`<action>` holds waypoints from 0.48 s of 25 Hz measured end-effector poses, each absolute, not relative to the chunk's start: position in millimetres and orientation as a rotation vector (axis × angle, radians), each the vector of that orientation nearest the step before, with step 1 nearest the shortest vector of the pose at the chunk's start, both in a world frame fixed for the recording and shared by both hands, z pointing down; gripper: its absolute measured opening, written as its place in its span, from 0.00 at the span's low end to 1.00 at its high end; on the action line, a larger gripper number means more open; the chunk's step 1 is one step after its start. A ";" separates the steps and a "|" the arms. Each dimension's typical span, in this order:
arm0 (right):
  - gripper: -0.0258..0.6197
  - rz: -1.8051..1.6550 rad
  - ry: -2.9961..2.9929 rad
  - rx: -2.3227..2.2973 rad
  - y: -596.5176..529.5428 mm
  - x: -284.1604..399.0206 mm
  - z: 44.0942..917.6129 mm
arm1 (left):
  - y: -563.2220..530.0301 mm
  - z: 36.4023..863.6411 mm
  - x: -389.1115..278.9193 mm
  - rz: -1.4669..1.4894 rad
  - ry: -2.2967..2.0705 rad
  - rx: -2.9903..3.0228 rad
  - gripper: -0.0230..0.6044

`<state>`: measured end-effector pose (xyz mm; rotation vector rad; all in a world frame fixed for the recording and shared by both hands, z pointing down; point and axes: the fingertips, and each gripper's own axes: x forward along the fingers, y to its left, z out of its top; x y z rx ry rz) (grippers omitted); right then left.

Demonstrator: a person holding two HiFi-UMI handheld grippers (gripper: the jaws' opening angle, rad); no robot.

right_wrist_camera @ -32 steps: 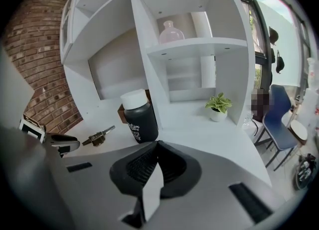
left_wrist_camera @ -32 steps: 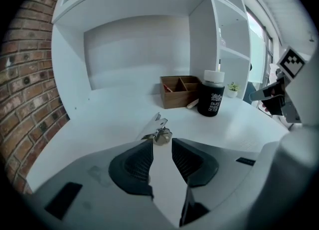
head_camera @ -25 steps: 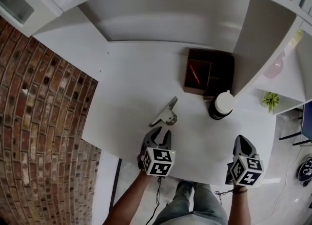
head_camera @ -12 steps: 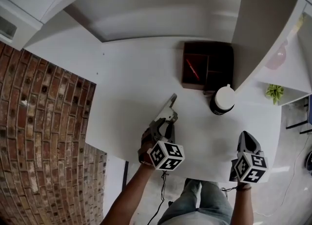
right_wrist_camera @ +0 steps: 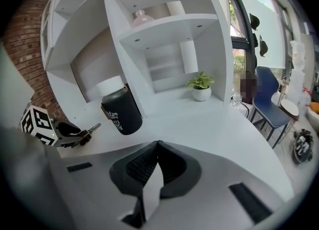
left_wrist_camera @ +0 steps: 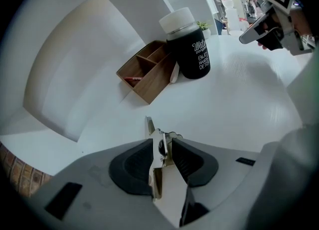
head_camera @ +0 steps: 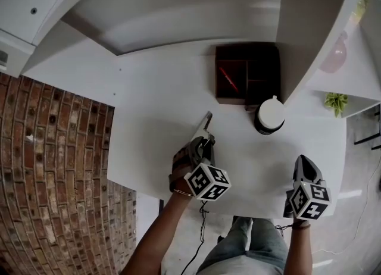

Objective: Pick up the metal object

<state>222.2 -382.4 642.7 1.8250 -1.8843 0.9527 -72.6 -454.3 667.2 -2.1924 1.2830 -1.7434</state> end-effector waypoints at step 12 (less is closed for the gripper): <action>0.04 0.962 -1.873 1.838 -383.6 231.5 643.9 | -461.1 672.0 -71.0 -1.821 1.290 -2.153 0.18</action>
